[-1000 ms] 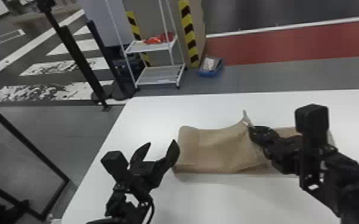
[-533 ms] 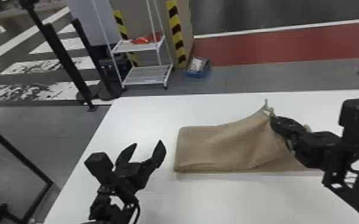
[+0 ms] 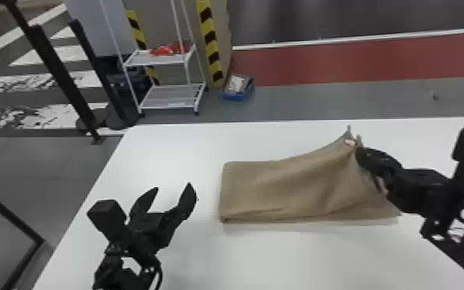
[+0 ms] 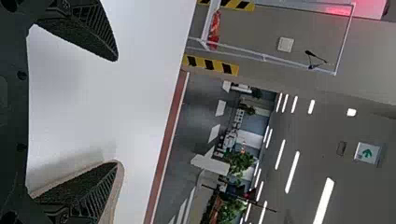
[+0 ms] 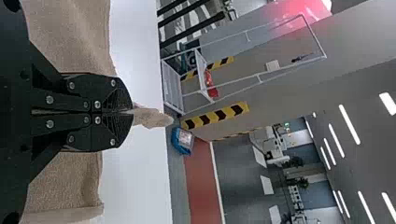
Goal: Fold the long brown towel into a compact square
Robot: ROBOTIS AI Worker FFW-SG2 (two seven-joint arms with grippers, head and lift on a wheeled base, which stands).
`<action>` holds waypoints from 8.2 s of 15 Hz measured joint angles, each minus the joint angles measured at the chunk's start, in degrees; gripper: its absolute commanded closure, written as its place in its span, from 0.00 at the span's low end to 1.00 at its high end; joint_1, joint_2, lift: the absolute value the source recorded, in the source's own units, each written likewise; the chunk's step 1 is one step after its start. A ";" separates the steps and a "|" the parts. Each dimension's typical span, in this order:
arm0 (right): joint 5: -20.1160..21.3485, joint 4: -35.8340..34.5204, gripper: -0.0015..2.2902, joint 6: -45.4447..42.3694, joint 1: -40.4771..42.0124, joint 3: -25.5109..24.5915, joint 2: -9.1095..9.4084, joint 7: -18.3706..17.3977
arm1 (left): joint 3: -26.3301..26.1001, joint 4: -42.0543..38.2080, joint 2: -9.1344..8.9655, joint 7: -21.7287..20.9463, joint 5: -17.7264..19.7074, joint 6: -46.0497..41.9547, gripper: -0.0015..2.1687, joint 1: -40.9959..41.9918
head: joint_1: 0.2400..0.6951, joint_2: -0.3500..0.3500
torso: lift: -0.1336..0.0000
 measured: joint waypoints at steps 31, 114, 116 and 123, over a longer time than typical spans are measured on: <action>6.27 8.61 0.65 24.60 -9.56 -6.41 -0.11 1.90 | -0.18 1.38 0.33 -0.23 -0.20 -0.06 0.04 0.29 | 1.00 0.71 | 0.06; 6.49 15.29 0.88 15.32 -13.24 1.74 0.00 8.08 | -4.31 8.08 2.81 -0.23 -0.37 -1.58 0.04 -4.74 | 1.00 0.78 | 0.06; 5.92 8.34 0.88 14.38 -8.19 1.10 -0.01 8.09 | -3.94 8.13 3.03 -0.22 -0.22 -1.58 0.04 -4.80 | 1.00 0.78 | 0.06; 6.70 -4.80 0.88 17.81 2.18 13.43 -0.01 10.74 | -4.22 8.53 3.08 -0.26 -0.19 -1.58 0.04 -5.31 | 1.00 0.97 | 0.06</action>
